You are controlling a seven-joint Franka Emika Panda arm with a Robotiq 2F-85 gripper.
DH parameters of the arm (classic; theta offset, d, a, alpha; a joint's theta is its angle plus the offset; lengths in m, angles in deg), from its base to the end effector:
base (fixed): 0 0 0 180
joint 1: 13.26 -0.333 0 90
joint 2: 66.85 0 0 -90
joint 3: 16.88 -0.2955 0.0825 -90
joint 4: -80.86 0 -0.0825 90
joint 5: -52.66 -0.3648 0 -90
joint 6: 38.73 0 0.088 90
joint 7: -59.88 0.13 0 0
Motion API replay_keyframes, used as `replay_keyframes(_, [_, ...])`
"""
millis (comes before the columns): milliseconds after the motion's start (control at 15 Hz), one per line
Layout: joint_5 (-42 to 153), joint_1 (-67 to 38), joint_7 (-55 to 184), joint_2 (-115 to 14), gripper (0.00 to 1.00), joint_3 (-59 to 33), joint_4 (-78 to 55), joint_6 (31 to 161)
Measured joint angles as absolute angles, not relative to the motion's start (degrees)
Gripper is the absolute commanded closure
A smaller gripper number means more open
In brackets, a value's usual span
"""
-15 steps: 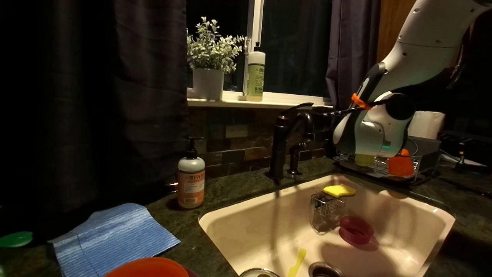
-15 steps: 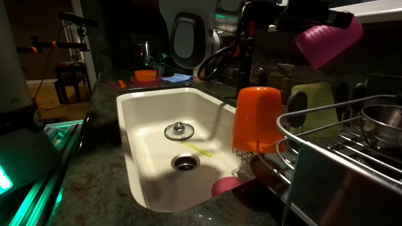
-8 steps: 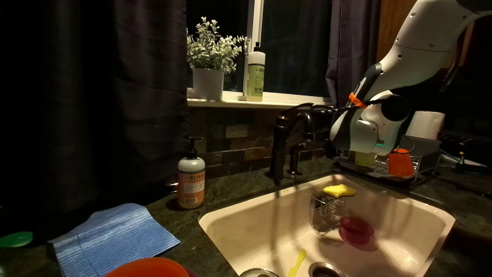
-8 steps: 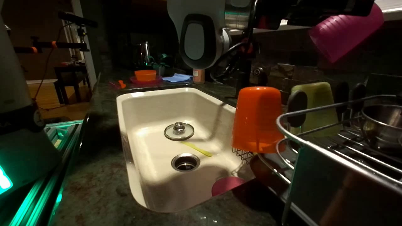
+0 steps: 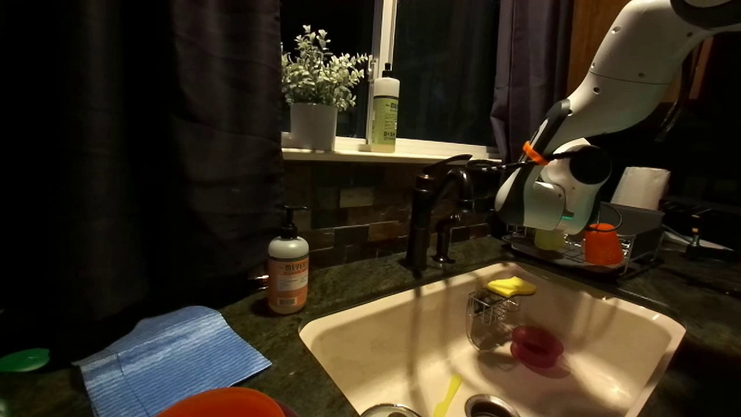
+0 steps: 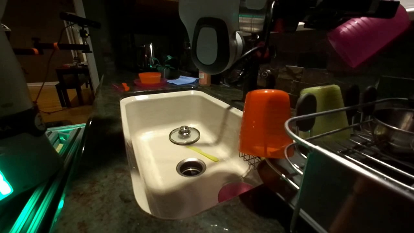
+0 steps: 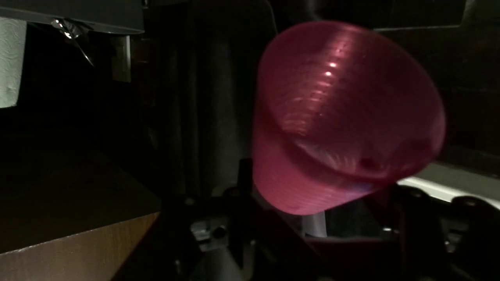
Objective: Put the pink cup on the dishrack.
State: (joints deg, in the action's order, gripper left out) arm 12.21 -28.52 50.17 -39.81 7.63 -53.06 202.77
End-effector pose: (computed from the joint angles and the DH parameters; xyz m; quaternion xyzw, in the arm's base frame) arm 0.4973 -0.1637 0.3326 0.6965 -0.2470 0.6143 0.2767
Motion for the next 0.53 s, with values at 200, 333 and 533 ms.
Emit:
replay_keyframes(200, [12.21,-22.83,48.22,-39.71,0.57,2.35,-51.08,202.77])
replay_keyframes(333, [12.21,-20.43,47.25,-39.56,0.57,0.24,-50.02,202.77])
replay_keyframes(533, [12.21,-18.32,46.18,-39.13,0.57,-1.63,-48.85,202.77])
